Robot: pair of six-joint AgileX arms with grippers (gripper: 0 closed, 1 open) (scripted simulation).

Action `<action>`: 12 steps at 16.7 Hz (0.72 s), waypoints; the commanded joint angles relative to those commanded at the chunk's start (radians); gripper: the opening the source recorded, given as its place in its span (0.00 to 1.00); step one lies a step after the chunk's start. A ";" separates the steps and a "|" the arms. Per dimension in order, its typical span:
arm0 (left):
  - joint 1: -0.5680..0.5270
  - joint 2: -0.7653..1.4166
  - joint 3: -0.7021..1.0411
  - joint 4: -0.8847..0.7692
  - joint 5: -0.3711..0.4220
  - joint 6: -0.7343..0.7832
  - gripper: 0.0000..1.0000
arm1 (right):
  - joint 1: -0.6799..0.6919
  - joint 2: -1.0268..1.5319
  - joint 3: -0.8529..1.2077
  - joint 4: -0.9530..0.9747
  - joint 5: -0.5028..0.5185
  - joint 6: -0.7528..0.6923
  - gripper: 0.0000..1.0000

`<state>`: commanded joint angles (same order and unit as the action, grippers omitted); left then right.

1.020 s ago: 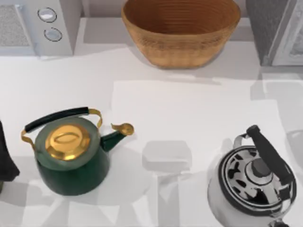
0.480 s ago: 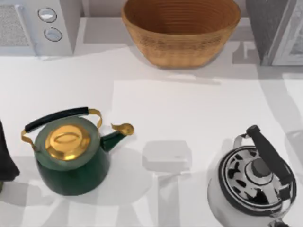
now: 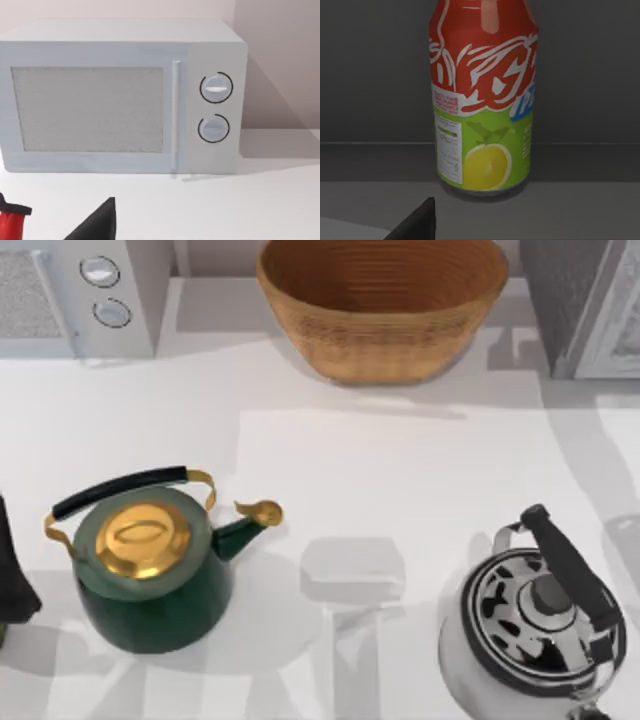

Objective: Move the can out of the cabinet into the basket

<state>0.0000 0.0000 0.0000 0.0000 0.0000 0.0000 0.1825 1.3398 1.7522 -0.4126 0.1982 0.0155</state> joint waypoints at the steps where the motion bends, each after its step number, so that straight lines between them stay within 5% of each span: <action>1: 0.000 0.000 0.000 0.000 0.000 0.000 1.00 | 0.003 0.021 0.018 0.004 0.003 0.000 1.00; 12: 0.000 0.000 0.000 0.000 0.000 0.000 1.00 | 0.041 0.299 0.247 0.058 0.048 -0.003 1.00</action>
<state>0.0000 0.0000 0.0000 0.0000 0.0000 0.0000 0.2230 1.6386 1.9992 -0.3547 0.2458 0.0120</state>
